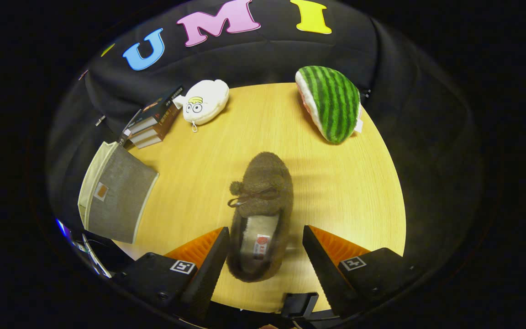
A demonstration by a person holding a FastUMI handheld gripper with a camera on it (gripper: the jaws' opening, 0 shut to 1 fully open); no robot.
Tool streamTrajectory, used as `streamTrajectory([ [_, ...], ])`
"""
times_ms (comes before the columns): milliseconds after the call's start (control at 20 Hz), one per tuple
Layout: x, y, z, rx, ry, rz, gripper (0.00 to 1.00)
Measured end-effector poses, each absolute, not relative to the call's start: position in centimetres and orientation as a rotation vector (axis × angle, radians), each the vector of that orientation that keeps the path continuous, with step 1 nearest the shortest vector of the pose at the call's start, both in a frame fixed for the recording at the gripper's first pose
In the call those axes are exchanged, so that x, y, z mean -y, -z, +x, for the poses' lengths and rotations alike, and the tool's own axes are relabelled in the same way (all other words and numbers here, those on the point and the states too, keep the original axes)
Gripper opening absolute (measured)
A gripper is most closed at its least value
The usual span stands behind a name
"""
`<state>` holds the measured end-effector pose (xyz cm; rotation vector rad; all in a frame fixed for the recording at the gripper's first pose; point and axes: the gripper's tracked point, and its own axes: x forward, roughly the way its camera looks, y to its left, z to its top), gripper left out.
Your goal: Open the storage box then place both shoes into the box .Put the left shoe in first, then the right shoe, with the right side of both shoes facing outward in a uniform manner.
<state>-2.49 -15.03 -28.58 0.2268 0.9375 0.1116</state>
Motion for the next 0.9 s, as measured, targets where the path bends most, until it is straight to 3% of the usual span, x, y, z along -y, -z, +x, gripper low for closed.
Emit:
streamTrajectory([
  [600,15.2,34.6,1.9,-1.059,-0.035,0.265,0.97],
  [700,14.2,35.0,2.4,-1.075,-0.051,0.316,0.85],
  [750,13.8,35.0,2.2,-1.091,-0.049,0.347,0.62],
  [850,14.3,34.8,2.2,-1.093,-0.04,0.374,0.44],
  [900,14.5,34.7,2.2,-1.089,-0.039,0.386,0.42],
])
